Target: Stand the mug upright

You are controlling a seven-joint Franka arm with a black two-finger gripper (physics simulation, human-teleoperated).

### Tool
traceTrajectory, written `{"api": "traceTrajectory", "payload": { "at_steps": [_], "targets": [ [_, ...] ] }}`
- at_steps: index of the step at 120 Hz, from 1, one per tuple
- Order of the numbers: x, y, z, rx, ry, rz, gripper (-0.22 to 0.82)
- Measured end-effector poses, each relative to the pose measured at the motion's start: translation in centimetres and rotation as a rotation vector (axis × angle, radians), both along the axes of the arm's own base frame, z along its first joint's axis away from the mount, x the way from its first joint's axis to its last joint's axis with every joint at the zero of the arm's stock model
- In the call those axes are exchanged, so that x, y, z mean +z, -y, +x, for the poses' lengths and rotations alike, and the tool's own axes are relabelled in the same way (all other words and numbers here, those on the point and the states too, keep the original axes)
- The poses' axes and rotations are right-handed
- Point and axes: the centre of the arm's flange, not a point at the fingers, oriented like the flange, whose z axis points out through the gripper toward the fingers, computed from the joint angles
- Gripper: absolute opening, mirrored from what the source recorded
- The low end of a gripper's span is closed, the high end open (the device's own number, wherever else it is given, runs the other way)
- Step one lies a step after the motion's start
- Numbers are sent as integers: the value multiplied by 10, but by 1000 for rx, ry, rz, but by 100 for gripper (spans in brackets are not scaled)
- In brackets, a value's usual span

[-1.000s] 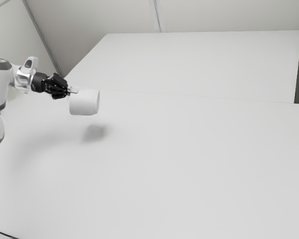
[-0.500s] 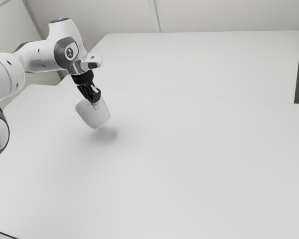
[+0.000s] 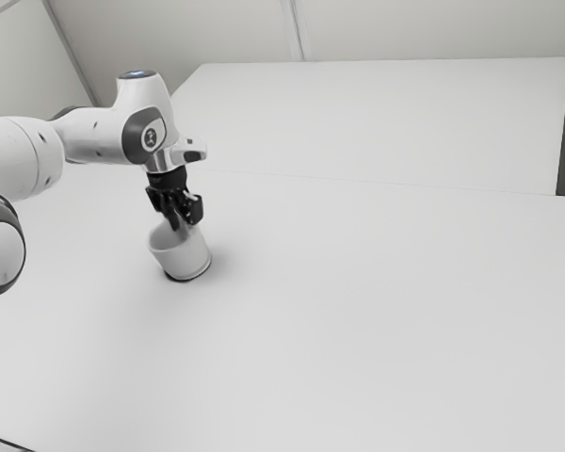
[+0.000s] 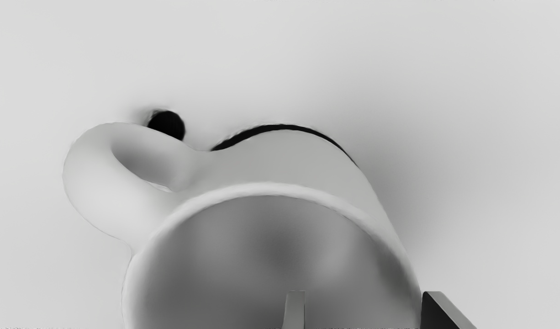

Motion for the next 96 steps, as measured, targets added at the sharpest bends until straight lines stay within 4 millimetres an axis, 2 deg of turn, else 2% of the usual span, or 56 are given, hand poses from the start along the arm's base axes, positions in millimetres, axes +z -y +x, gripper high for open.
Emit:
{"api": "traceTrajectory", "payload": {
  "at_steps": [12, 20, 26, 34, 43, 52, 65, 74, 85, 96],
  "targets": [
    [4, 0, 0, 28, 11, 0, 36],
    [14, 0, 1, 44, 31, 1, 43],
    [38, 2, -2, 51, 62, -1, 46],
    [84, 7, -4, 64, 112, -19, 50],
    [116, 6, -7, 83, 132, -36, 53],
    [136, 3, -10, 106, 136, -55, 55],
    [175, 0, -26, 130, 155, -76, 57],
    [197, 7, -36, 112, 170, -83, 58],
    [228, 18, -39, 76, 210, -82, 59],
    [245, 28, -42, 50, 223, -68, 60]
  ]
}}
